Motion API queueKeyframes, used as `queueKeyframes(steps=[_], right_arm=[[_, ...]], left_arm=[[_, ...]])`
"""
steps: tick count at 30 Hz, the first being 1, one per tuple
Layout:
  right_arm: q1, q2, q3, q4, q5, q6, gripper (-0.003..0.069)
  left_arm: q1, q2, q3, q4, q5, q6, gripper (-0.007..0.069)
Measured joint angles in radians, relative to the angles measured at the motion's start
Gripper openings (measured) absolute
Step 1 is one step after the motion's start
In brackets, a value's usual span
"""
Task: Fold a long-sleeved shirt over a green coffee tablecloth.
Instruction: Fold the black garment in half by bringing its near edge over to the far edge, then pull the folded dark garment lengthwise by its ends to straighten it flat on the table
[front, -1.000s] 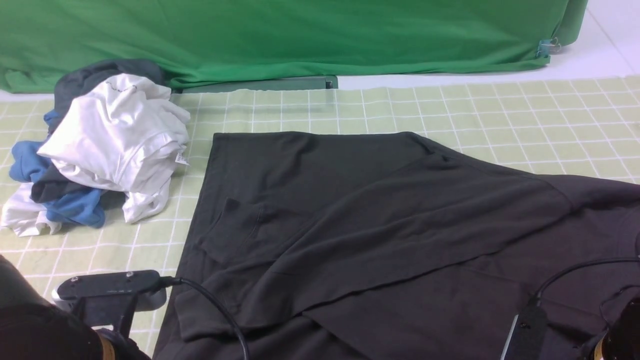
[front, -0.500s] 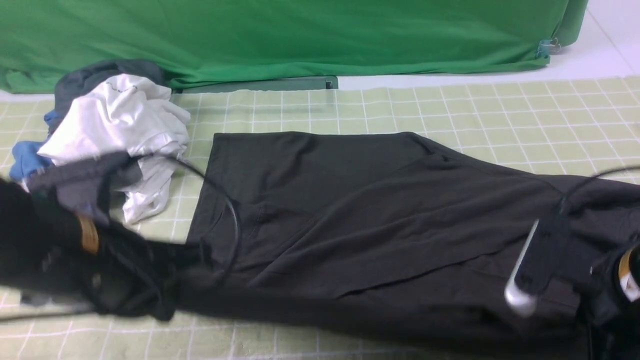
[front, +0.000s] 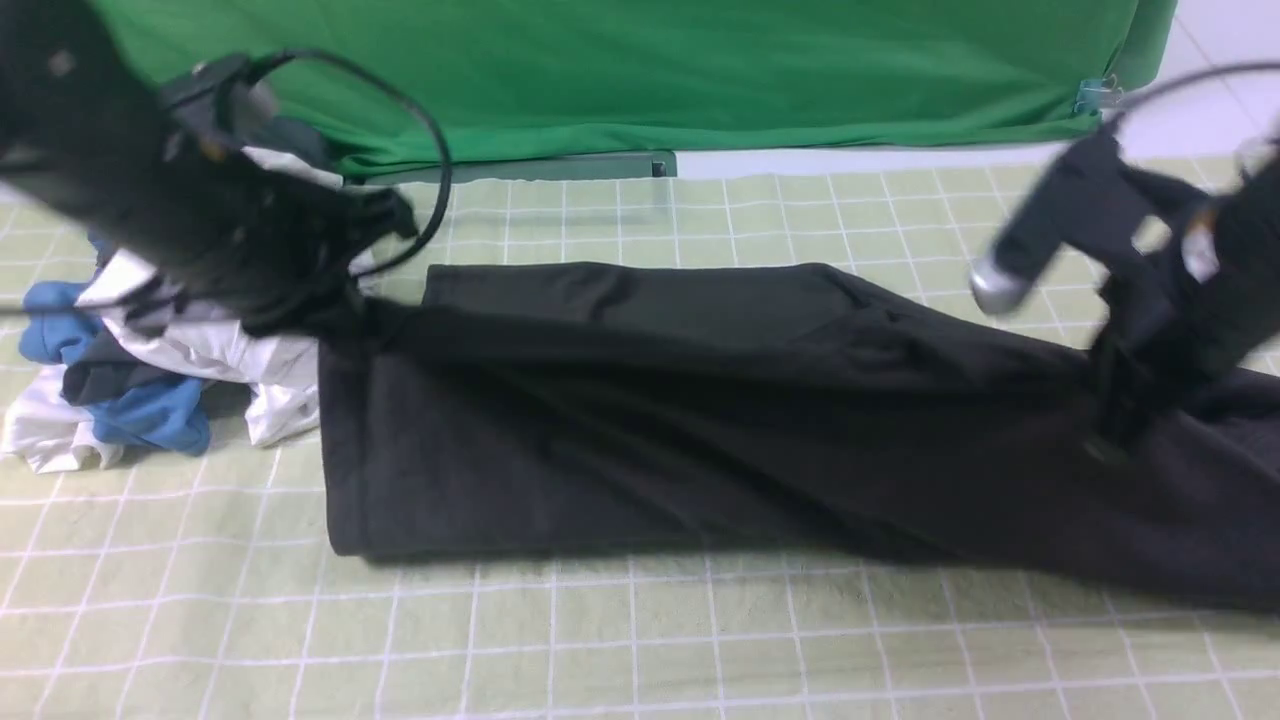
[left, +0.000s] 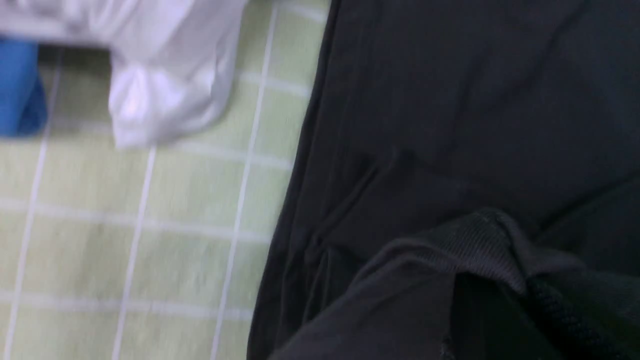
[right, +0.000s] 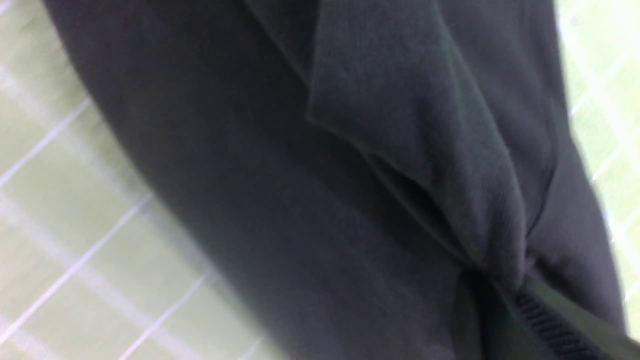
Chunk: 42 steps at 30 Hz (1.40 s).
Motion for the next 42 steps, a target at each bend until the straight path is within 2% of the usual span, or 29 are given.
queueKeyframes(steps=[12,22,25,27,28,31,35,36,39,41,42], right_arm=[[-0.11,0.427,-0.422,0.005,-0.002,-0.034,0.0016],[-0.111,0.607,-0.578,0.004,-0.051,-0.051,0.0016],[-0.114,0.642,-0.585,0.0,-0.109,-0.041,0.0027],[-0.117,0.656,-0.585,-0.001,-0.148,-0.014,0.0047],[-0.117,0.657,-0.585,-0.002,-0.157,-0.007,0.0052],[-0.118,0.657,-0.587,-0.012,-0.227,0.034,0.0119],[-0.119,0.649,-0.589,-0.015,-0.232,0.066,0.0189],[-0.119,0.637,-0.589,-0.016,-0.206,0.087,0.0229],[-0.119,0.612,-0.589,-0.017,-0.135,0.105,0.0251],[-0.119,0.577,-0.589,-0.015,-0.058,0.134,0.0222],[-0.119,0.56,-0.589,-0.005,-0.021,0.141,0.0182]], left_arm=[[0.038,0.408,-0.427,0.006,0.022,0.01,0.0024],[0.039,0.527,-0.496,0.048,-0.038,0.003,0.0034],[0.039,0.541,-0.496,0.06,-0.096,-0.007,0.0081],[0.039,0.542,-0.496,0.068,-0.134,-0.017,0.0137],[0.039,0.542,-0.496,0.068,-0.138,-0.018,0.0137],[0.044,0.542,-0.498,0.079,-0.172,-0.025,0.0257],[0.047,0.541,-0.499,0.094,-0.147,-0.027,0.0328],[0.047,0.534,-0.499,0.099,-0.109,-0.027,0.0342],[0.045,0.52,-0.5,0.075,-0.051,0.006,0.0323],[0.03,0.511,-0.501,0.025,-0.009,0.08,0.0256],[0.015,0.51,-0.503,0.001,0.009,0.11,0.0213]])
